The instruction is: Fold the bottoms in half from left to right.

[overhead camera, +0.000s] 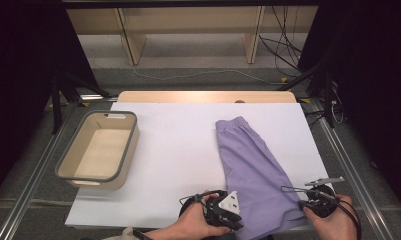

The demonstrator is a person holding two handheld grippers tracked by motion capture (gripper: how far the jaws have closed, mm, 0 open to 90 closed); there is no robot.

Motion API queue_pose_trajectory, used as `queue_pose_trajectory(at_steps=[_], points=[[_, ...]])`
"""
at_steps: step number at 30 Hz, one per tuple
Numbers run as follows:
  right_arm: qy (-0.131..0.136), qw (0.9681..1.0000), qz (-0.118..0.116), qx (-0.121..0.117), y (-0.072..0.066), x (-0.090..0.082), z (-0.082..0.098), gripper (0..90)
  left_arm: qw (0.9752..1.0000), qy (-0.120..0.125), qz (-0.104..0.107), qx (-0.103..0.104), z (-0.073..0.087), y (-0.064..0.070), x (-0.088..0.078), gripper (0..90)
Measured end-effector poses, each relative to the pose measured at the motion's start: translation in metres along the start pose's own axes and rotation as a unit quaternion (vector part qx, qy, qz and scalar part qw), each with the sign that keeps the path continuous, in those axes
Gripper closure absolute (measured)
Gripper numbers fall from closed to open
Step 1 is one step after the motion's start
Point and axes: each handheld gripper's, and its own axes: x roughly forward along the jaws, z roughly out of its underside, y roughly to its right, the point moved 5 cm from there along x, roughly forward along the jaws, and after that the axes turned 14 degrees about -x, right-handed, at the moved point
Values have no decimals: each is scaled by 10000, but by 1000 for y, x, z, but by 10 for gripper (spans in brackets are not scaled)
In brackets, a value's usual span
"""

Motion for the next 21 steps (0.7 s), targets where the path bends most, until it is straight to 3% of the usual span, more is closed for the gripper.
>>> queue_pose_trajectory(at_steps=[4, 10, 16, 21], points=[[-162, 9999, 12, 1, 1, 1, 4, 900, 10000, 15, -23, -25, 0, -1, -1, 733], [-142, 9999, 51, 9, 2, -1, 4, 900, 10000, 45, -38, -35, -1, -2, -4, 722], [368, 9992, 139, -80, 0, -3, -8, 832, 9999, 100, -75, -38, -2, -3, -6, 690], [971, 9951, 124, -157, -3, -3, -22, 752, 9995, 246, -116, -136, -5, -6, -11, 642]])
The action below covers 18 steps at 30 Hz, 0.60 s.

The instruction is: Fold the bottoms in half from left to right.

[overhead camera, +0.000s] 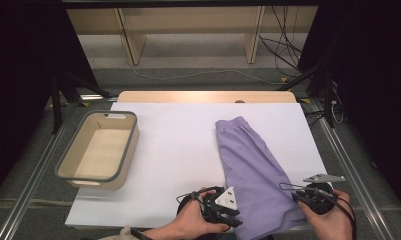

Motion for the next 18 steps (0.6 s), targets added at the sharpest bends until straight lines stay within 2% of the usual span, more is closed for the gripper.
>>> queue_pose_trajectory(at_steps=[3, 7, 12, 18], points=[[365, 9993, -115, -22, -2, 4, -8, 709, 10000, 52, -51, -59, -1, -3, -3, 602], [690, 9975, -138, -67, -4, 9, -17, 648, 9997, 134, -135, -126, -2, -8, -7, 544], [1157, 9931, -182, -103, -3, 14, -27, 571, 9992, 263, -230, -215, -3, -14, -12, 483], [1490, 9884, -157, -239, -6, 21, -39, 465, 9977, 433, -359, -375, -3, -23, -19, 396]])
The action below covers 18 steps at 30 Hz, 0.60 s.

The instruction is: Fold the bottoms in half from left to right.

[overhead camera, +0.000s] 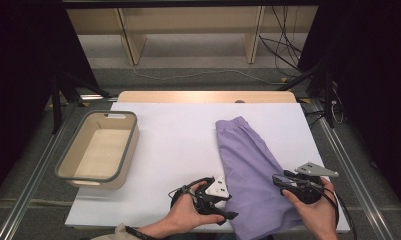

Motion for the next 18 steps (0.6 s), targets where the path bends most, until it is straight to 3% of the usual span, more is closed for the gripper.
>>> queue_pose_trajectory(at_steps=[9, 18], points=[[314, 9995, 5, -92, -2, 13, -8, 338, 9988, 277, -87, -395, 2, -18, -13, 254], [419, 9991, 54, 15, 0, 17, -13, 304, 9965, 481, -332, -598, 6, -36, -31, 181]])
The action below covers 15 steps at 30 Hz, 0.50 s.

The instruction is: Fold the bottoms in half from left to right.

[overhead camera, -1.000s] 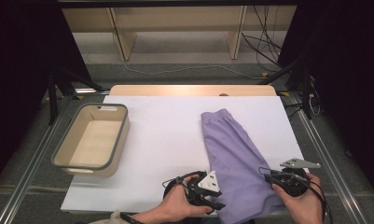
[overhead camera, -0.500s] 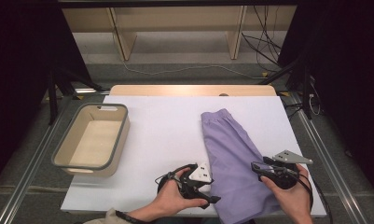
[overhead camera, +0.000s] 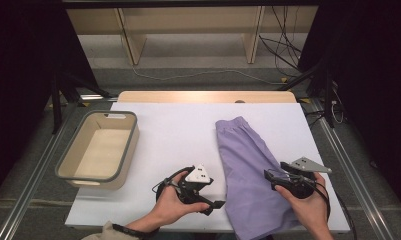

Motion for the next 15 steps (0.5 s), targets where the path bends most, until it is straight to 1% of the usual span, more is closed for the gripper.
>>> queue_pose_trajectory(at_steps=[4, 8, 11, 15], points=[[45, 10000, 27, -18, 0, 2, -2, 291, 9999, 79, -76, -91, 2, -7, -8, 180], [85, 9999, 79, -34, 0, -1, -1, 283, 9997, 143, -131, -166, 3, -12, -13, 193], [107, 9999, 127, -37, 1, -5, 1, 277, 9994, 188, -161, -227, 3, -14, -13, 200], [94, 9999, 118, -32, 1, -7, 4, 270, 9995, 123, -184, -211, 4, -13, -10, 207]])
